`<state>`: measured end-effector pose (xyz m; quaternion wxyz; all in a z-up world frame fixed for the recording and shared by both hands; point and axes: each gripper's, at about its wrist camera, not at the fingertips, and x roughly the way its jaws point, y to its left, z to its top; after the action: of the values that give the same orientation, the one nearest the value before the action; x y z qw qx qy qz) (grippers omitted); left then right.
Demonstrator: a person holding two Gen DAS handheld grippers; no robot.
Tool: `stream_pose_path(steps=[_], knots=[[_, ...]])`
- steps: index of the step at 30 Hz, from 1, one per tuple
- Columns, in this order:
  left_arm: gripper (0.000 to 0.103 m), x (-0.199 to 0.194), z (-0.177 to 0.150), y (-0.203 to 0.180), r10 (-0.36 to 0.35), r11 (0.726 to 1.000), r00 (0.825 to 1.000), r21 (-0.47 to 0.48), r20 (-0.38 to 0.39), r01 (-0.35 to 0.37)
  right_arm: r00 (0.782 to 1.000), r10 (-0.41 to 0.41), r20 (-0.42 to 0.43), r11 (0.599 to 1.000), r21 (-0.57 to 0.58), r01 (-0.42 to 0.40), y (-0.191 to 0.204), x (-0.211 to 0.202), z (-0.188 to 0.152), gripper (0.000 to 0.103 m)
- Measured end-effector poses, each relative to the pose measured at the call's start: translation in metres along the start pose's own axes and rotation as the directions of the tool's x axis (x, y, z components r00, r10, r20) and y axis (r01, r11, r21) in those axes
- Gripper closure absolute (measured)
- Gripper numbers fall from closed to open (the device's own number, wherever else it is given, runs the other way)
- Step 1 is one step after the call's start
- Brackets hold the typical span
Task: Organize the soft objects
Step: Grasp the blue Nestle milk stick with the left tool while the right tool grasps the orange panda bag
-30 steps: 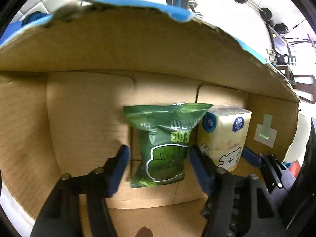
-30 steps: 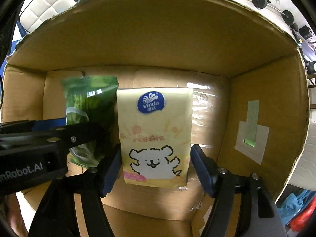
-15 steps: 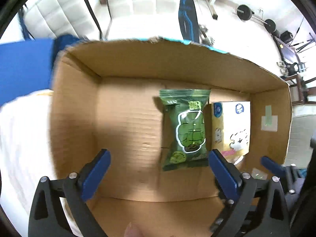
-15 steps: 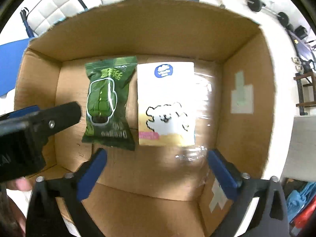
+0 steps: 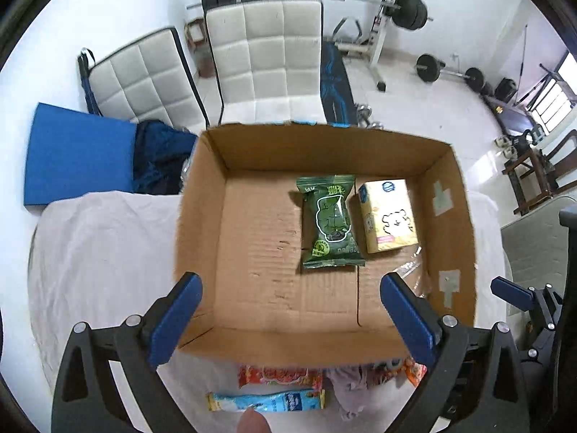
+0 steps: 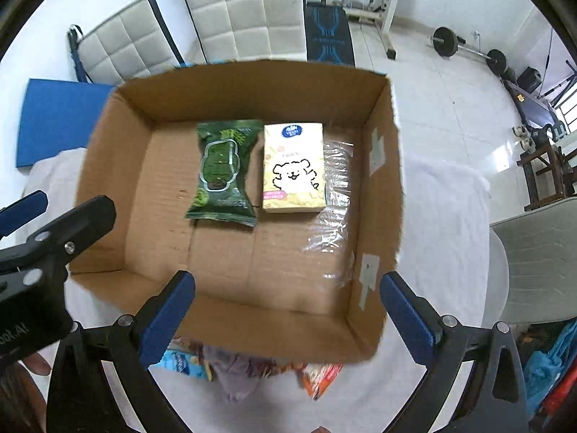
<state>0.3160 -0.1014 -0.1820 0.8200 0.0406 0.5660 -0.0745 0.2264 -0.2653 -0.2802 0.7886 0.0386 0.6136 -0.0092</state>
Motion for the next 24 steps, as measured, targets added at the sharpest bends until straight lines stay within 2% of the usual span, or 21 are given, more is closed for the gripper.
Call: stream_pose_path(steps=[3,7,9,11,14,18,20,24], knots=[[0.002,-0.020,-0.015,0.003,-0.001,1.000,1.000,0.016,0.026,0.001,1.000,0.014,0.009,1.000,0.026,-0.014,-0.001,-0.010,-0.019,0.000],[0.002,-0.028,-0.055,0.013,0.022,0.999,1.000,0.032,0.011,-0.023,0.998,0.041,-0.045,0.993,0.115,-0.036,-0.020,-0.011,-0.062,0.000],[0.002,-0.016,-0.078,0.021,0.032,0.999,0.999,0.029,-0.023,-0.031,0.995,0.043,-0.095,0.988,0.150,-0.028,-0.030,0.002,-0.084,0.000],[0.002,0.009,-0.104,0.029,0.023,0.999,0.993,0.035,-0.114,-0.019,0.986,0.076,-0.148,0.985,0.165,-0.051,-0.034,0.024,-0.103,0.000],[0.002,0.049,-0.135,0.036,0.032,0.998,0.970,0.055,-0.243,-0.019,0.975,0.059,-0.213,0.987,0.161,-0.024,-0.037,0.054,-0.122,0.000],[0.002,0.091,-0.163,0.032,0.088,0.986,0.943,0.162,-0.322,-0.037,0.967,0.033,-0.252,0.991,0.136,0.002,-0.034,0.083,-0.131,0.000],[0.002,0.108,-0.172,0.026,0.135,0.968,0.929,0.245,-0.344,-0.050,0.963,0.022,-0.270,0.993,0.114,0.009,-0.031,0.095,-0.134,0.000],[0.002,0.137,-0.186,0.016,0.232,0.915,0.902,0.397,-0.364,-0.075,0.957,-0.010,-0.290,0.997,0.068,0.031,-0.025,0.107,-0.139,0.000]])
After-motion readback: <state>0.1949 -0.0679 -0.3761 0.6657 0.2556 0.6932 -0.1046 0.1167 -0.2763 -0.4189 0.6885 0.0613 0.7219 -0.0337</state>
